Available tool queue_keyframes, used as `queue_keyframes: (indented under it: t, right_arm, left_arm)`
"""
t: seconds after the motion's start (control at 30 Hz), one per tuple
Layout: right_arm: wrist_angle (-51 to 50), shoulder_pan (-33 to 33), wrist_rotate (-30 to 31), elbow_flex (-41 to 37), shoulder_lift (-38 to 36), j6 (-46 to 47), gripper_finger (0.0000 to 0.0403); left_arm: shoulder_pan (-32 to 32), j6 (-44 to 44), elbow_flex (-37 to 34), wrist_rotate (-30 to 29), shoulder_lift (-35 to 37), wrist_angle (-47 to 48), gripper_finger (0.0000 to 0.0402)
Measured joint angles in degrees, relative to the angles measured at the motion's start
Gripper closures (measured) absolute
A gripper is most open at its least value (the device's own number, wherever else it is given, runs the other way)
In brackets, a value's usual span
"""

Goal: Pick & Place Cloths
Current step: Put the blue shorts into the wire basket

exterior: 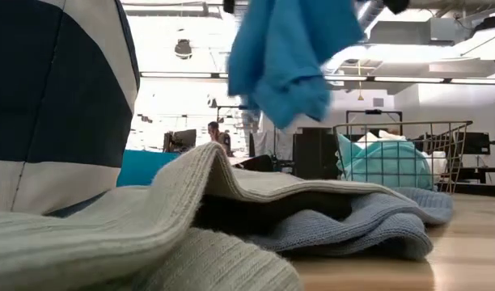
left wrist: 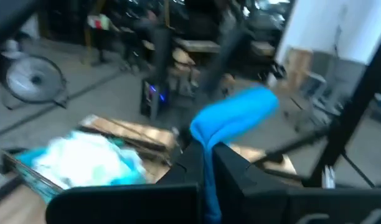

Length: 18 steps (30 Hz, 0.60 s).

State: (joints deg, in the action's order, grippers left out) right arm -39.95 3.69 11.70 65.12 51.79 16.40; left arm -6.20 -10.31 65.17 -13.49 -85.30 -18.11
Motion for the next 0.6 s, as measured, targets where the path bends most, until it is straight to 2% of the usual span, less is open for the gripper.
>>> queue_keyframes:
  t: [0.2, 0.4, 0.6]
  right_arm:
    - [10.93, 2.65, 0.20, 0.05, 1.06, -6.76, 0.0127]
    - [14.52, 3.43, 0.35, 0.04, 6.77, -14.03, 0.0123]
    - [19.35, 3.25, -0.07, 0.02, 14.75, -14.96, 0.0076]
  left_arm:
    - [1.34, 1.23, 0.00, -3.67, 5.10, 1.20, 0.0401]
    - [1.40, 1.11, 0.00, -4.15, 6.32, 1.09, 0.0401]
    - [1.36, 1.07, 0.00, -4.20, 6.30, 0.61, 0.0401]
